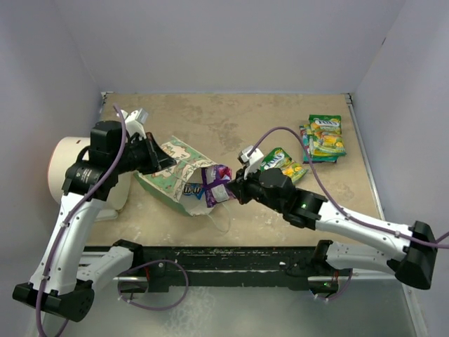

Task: Take the snacks out of the paper bag
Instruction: Take out the snack from the paper bag, then place the snack at the center of the board.

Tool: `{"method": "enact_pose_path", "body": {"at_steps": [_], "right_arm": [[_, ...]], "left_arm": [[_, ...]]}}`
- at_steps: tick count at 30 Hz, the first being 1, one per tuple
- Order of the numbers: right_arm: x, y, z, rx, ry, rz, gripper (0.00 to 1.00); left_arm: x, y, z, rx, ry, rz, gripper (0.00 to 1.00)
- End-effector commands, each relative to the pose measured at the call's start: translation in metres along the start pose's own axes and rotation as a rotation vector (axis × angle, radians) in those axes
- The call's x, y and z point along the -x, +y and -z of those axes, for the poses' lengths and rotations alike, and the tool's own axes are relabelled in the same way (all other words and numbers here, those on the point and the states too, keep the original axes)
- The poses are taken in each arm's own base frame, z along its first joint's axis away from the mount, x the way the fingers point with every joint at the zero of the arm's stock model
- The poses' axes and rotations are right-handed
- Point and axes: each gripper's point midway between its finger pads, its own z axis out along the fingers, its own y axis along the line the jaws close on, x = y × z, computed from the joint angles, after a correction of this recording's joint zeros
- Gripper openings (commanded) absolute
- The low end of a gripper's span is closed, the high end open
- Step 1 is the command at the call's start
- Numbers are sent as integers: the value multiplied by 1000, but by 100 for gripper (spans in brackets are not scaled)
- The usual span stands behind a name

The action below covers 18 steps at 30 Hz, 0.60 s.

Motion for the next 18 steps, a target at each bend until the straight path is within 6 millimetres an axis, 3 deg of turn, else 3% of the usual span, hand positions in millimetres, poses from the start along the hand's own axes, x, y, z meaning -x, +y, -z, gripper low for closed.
{"method": "enact_pose_path", "body": {"at_steps": [1,5,8,12,15,18], "right_arm": [[33,-7,44,-21,12,158,0],[59,-56,78,-332,-13,92,0],[79,-93,92,-552,-39,78,0],[93,-141,90,-752,-59,-29,0],[104,-161,83,-769,-131,-188,0],[101,-179,73,-766,-234,-413,0]], "left_arm": [[24,-13,1,-28,-73,-38,0],[25,-12,-1,-30,-74,-43,0],[24,-13,-2,-36,-64,-40,0],[22,-14,-4,-44,-55,-40,0],[22,-14,-5,-46,-45,-38,0],[20,-16,-7,-62,-34,-25,0]]}}
